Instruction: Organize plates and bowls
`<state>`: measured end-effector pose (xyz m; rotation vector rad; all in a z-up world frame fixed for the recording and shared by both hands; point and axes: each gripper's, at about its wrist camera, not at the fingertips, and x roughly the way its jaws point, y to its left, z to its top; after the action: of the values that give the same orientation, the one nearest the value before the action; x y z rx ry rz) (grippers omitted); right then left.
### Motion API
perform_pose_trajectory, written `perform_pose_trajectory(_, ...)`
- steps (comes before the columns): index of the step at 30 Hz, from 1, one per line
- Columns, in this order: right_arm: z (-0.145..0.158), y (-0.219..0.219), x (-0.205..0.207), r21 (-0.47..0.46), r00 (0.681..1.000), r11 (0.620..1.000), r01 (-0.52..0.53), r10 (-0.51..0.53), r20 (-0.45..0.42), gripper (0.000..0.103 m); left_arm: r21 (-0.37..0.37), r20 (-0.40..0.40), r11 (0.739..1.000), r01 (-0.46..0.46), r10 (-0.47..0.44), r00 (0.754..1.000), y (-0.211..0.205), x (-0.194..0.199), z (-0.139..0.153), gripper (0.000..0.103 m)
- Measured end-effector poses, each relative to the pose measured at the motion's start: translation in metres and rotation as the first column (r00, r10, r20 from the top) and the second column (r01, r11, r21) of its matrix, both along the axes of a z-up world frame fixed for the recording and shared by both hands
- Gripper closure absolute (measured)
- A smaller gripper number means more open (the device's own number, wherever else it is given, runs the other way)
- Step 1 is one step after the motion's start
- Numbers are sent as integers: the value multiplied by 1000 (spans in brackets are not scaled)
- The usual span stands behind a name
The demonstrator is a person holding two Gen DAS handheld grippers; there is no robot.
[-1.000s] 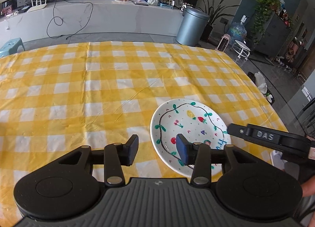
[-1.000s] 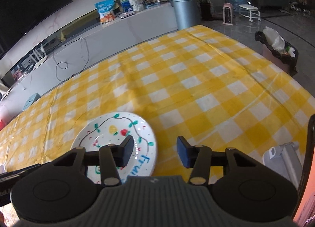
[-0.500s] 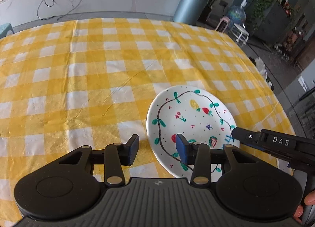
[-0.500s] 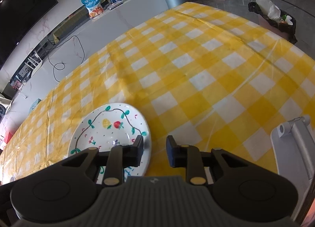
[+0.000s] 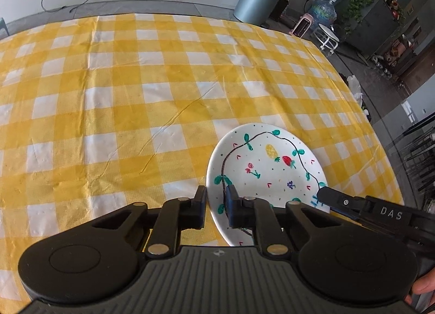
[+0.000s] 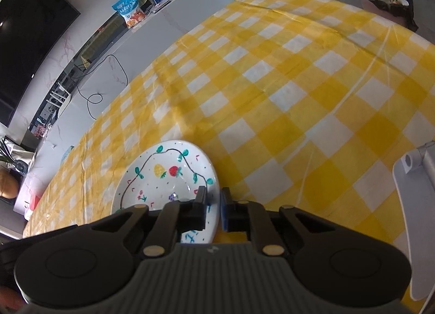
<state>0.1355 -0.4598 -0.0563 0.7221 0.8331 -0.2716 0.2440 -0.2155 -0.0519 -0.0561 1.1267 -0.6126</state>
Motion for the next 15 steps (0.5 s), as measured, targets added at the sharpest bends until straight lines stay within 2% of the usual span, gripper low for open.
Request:
perform_pose_trajectory(7, 3, 15, 2, -31, 997, 997, -70, 71, 11, 95, 22, 65, 999, -42, 41, 997, 14, -11, 11, 88)
perform_pose_trajectory(15, 3, 33, 1, 31, 988, 988, -149, 148, 35, 95, 8, 84, 992, -127, 126, 988, 49, -33, 23, 88)
